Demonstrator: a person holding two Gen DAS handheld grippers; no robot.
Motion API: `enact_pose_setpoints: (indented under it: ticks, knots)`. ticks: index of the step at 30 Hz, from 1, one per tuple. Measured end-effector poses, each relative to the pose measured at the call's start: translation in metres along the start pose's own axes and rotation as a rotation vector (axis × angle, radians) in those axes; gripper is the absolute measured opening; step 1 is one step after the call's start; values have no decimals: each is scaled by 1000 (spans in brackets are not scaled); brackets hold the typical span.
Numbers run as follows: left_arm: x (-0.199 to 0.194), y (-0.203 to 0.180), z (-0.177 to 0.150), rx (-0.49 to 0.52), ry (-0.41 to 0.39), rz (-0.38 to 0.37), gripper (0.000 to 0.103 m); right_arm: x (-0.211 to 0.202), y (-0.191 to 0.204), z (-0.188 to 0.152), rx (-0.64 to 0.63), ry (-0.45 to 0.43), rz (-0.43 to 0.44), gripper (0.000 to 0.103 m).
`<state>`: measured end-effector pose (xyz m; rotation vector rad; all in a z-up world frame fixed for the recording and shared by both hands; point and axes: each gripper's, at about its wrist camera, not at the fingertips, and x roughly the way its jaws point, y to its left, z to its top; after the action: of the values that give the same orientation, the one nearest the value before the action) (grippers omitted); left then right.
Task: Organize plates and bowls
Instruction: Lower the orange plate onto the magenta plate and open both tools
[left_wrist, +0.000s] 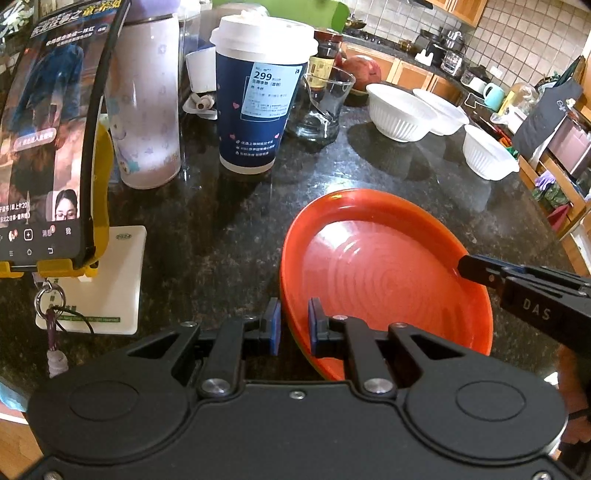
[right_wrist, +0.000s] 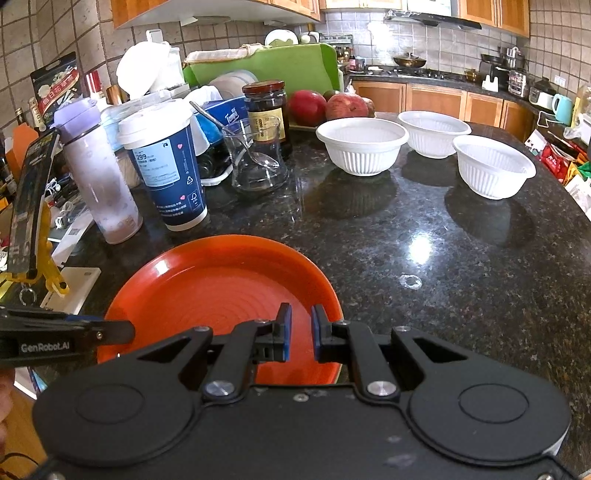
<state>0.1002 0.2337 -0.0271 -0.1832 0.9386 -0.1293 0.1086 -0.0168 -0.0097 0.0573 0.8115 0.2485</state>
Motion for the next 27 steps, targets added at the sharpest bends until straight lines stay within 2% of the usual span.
enact_pose_setpoints:
  ticks: [27]
  knots:
    - [-14,-4,-10,7,-60,21,20,-19,6,-13,13,0,-12,14]
